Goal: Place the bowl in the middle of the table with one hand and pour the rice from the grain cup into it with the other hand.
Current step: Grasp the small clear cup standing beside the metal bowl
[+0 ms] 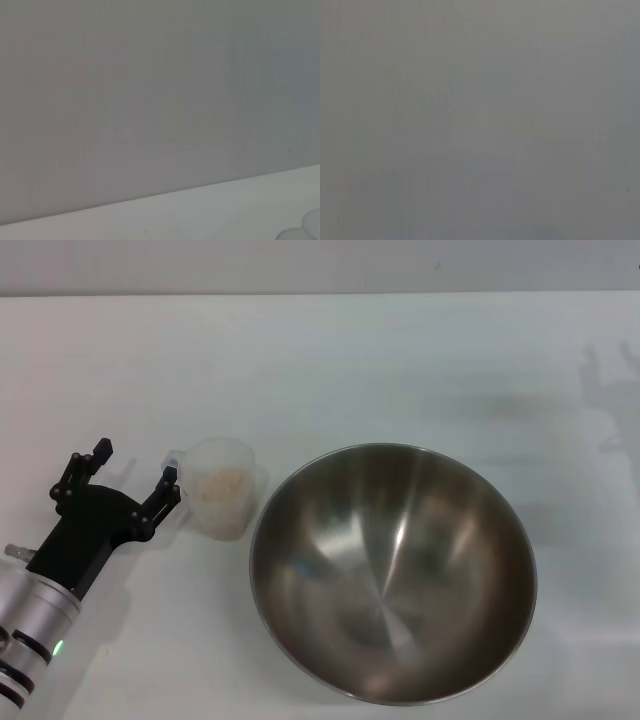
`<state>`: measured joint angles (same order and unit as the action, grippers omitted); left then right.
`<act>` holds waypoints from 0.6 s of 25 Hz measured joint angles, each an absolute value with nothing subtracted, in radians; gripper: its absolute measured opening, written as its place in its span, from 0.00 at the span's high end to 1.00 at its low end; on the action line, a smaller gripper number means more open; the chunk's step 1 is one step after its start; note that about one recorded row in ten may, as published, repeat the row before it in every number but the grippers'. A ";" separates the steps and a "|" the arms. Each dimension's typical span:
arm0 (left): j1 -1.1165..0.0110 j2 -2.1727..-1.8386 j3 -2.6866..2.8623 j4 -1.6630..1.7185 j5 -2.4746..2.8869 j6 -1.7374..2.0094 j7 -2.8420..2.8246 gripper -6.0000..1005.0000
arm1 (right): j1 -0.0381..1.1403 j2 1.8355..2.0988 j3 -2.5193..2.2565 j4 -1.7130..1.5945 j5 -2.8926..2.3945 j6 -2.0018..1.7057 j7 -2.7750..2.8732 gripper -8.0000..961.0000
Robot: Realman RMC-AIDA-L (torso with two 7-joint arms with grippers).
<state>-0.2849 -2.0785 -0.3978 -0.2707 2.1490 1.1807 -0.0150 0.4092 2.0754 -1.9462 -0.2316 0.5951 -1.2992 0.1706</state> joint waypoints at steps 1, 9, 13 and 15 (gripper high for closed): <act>-0.285 -2.079 -0.398 -0.271 2.149 1.181 -0.015 0.29 | 0.410 2.075 -1.946 -0.232 0.595 -1.299 0.171 0.51; -0.289 -2.079 -0.397 -0.271 2.153 1.181 -0.021 0.29 | 0.413 2.075 -1.946 -0.235 0.595 -1.292 0.171 0.51; -0.292 -2.079 -0.398 -0.273 2.151 1.181 -0.023 0.29 | 0.413 2.075 -1.946 -0.236 0.595 -1.289 0.172 0.51; -0.292 -2.079 -0.398 -0.273 2.151 1.181 -0.023 0.29 | 0.415 2.075 -1.946 -0.236 0.595 -1.289 0.172 0.51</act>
<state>-0.2919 -2.0785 -0.3977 -0.2728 2.1511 1.1808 -0.0227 0.4150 2.0754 -1.9463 -0.2359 0.5952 -1.2885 0.1722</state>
